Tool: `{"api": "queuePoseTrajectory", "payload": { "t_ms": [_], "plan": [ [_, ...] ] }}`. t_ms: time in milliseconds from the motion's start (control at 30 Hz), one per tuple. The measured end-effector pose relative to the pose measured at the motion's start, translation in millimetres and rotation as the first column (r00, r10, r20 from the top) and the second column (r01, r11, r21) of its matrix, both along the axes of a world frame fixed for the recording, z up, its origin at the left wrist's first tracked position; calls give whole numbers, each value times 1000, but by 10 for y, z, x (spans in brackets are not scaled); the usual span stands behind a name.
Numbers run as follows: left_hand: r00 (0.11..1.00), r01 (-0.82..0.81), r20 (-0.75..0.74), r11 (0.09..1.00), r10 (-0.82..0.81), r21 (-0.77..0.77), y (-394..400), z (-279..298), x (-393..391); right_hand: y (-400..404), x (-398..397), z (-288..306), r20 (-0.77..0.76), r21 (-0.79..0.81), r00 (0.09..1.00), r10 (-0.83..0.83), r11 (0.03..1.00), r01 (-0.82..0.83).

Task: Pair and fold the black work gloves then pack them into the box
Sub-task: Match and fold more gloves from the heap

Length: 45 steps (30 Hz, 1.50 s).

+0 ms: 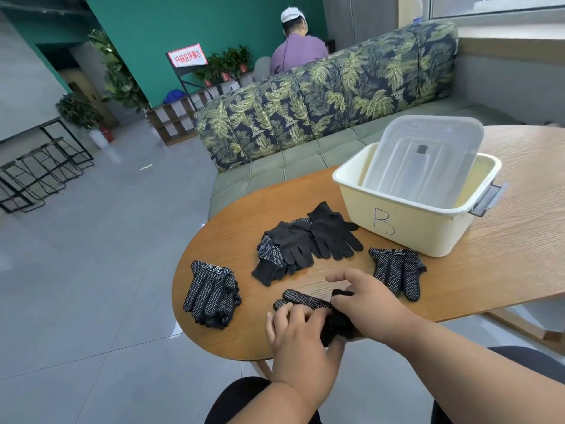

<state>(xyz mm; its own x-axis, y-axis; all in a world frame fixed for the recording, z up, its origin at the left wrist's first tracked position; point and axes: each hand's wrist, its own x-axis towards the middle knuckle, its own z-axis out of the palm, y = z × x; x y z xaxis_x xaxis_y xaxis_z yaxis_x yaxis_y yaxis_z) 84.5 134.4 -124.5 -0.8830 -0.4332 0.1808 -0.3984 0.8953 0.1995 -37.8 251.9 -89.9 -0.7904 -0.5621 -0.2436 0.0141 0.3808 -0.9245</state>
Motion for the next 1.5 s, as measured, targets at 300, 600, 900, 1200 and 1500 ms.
{"api": "queuePoseTrajectory", "payload": {
  "t_ms": [300,600,900,1200,1500],
  "plan": [
    [952,-96,-148,723,267,685,-270,36,31,43,-8,24,-34,-164,994,103,981,-107],
    [934,-223,-103,784,341,579,-552,70,-78,-17,50,-115,-424,379,792,439,880,-285],
    [997,81,-27,989,-78,128,-520,76,131,-109,32,-271,-558,406,712,427,888,-215],
    [994,63,-110,825,-2,562,-534,304,13,-79,55,-184,-634,192,736,235,971,-144],
    [980,66,-141,437,141,897,-472,304,-125,439,-349,317,63,-213,964,-257,941,264]
  ]
}}
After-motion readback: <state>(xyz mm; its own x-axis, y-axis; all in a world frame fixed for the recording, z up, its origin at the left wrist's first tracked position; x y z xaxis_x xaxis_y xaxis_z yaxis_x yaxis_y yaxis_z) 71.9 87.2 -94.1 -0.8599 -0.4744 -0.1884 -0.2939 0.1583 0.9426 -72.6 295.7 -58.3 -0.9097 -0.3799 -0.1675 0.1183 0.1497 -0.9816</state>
